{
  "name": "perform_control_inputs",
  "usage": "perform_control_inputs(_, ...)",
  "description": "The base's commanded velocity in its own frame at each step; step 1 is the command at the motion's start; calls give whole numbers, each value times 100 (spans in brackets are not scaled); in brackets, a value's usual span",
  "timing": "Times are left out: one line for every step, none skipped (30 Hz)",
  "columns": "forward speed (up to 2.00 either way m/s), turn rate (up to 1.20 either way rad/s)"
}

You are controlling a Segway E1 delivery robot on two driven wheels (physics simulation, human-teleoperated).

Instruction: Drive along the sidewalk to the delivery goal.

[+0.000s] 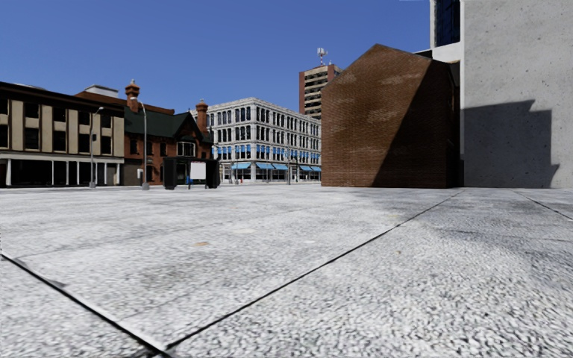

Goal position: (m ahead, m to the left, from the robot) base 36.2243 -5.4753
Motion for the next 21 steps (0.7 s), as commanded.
perform_control_inputs(200,0)
perform_control_inputs(200,0)
perform_control_inputs(200,0)
perform_control_inputs(200,0)
perform_control_inputs(200,0)
perform_control_inputs(200,0)
perform_control_inputs(200,0)
perform_control_inputs(200,0)
perform_control_inputs(200,0)
perform_control_inputs(200,0)
perform_control_inputs(200,0)
perform_control_inputs(200,0)
perform_control_inputs(200,0)
perform_control_inputs(200,0)
perform_control_inputs(200,0)
perform_control_inputs(200,0)
perform_control_inputs(200,0)
perform_control_inputs(200,0)
perform_control_inputs(200,0)
perform_control_inputs(200,0)
perform_control_inputs(200,0)
